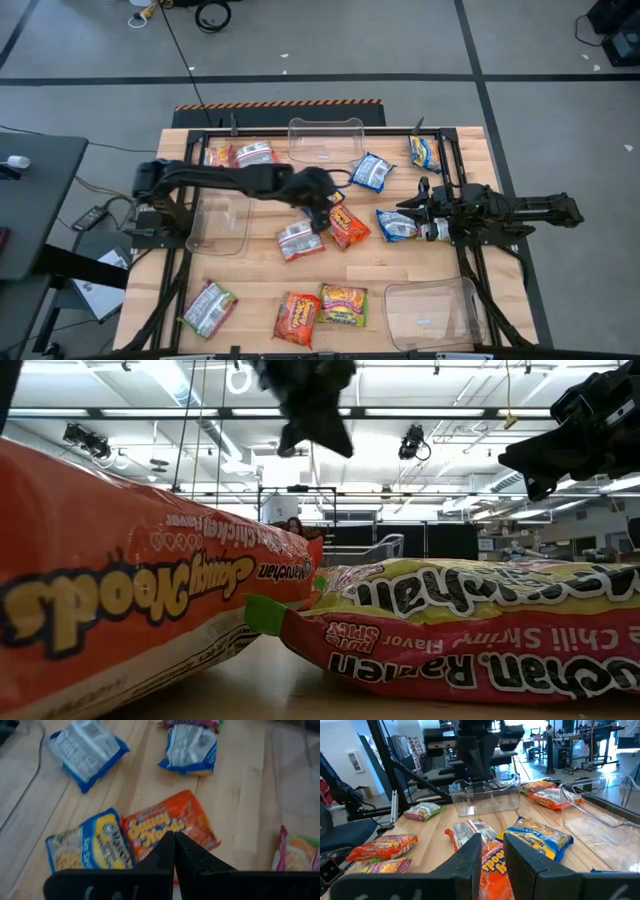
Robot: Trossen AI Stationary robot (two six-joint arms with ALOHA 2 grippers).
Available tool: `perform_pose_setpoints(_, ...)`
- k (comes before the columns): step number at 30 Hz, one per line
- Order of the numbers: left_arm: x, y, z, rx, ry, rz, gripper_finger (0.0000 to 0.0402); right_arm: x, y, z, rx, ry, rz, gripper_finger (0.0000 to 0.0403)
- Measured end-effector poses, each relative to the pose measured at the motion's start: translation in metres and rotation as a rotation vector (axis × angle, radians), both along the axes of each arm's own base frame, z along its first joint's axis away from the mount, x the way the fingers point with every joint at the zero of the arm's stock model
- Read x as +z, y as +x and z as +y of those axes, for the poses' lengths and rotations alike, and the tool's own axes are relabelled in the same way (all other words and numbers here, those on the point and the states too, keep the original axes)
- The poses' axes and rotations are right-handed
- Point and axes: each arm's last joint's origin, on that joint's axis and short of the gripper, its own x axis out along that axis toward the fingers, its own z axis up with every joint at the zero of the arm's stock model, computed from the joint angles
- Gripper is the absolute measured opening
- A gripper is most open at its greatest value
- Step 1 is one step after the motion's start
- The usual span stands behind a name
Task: Sort Maruchan noodles
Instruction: Put the orange noodles into the left transparent bin
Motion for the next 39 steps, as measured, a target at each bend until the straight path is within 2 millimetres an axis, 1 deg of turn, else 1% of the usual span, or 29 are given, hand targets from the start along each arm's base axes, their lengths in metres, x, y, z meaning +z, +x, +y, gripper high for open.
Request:
perform_pose_setpoints(2, -0.001, 0.011, 0.000, 0.019, -0.001, 0.029, 0.0011, 0.000, 0.000, 0.000, 0.000, 0.000, 0.000, 0.0087)
perform_pose_setpoints(4, -0.009, 0.020, 0.002, 0.050, 0.010, 0.069, 0.0021, 0.000, 0.000, 0.000, 0.000, 0.000, 0.000, 0.0087)
perform_pose_setpoints(8, -0.026, 0.034, 0.011, 0.098, 0.041, 0.105, 0.0063, 0.000, 0.000, 0.000, 0.000, 0.000, 0.000, 0.0087)
perform_pose_setpoints(12, -0.049, 0.041, 0.017, 0.140, 0.052, 0.167, 0.0105, 0.000, 0.000, 0.000, 0.000, 0.000, 0.001, 0.0087)
perform_pose_setpoints(15, -0.060, 0.043, 0.017, 0.178, 0.014, 0.192, 0.0122, 0.000, 0.000, 0.000, 0.000, 0.000, 0.001, 0.0087)
perform_pose_setpoints(20, -0.067, 0.046, 0.014, 0.306, -0.097, 0.182, 0.0125, 0.000, 0.000, 0.000, 0.000, 0.000, 0.002, 0.0087)
perform_pose_setpoints(23, -0.067, 0.045, 0.009, 0.421, -0.240, 0.161, 0.0125, 0.000, 0.000, 0.000, 0.000, 0.000, 0.001, 0.0087)
perform_pose_setpoints(25, -0.067, 0.037, 0.008, 0.491, -0.299, 0.224, 0.0125, 0.000, 0.000, 0.000, 0.000, 0.000, 0.002, 0.0087)
perform_pose_setpoints(27, -0.066, 0.026, 0.010, 0.648, -0.362, 0.295, 0.0125, 0.000, 0.000, 0.000, 0.000, 0.000, 0.002, 0.0087)
perform_pose_setpoints(29, -0.066, 0.022, 0.010, 0.792, -0.468, 0.310, 0.0126, 0.000, 0.000, 0.000, 0.000, 0.000, 0.002, 0.0087)
perform_pose_setpoints(31, -0.066, 0.021, 0.010, 0.879, -0.521, 0.308, 0.0126, 0.000, 0.000, 0.000, 0.000, 0.000, 0.002, 0.0087)
perform_pose_setpoints(33, -0.065, 0.023, 0.010, 0.896, -0.546, 0.284, 0.0126, 0.000, 0.000, 0.000, 0.000, 0.000, 0.001, 0.0087)
perform_pose_setpoints(36, -0.064, 0.025, 0.009, 0.851, -0.540, 0.263, 0.0126, 0.000, 0.000, 0.000, 0.000, 0.000, 0.001, 0.0087)
perform_pose_setpoints(39, -0.064, 0.026, 0.012, 0.758, -0.402, 0.248, 0.0126, 0.000, 0.000, 0.000, 0.000, 0.000, 0.002, 0.0087)
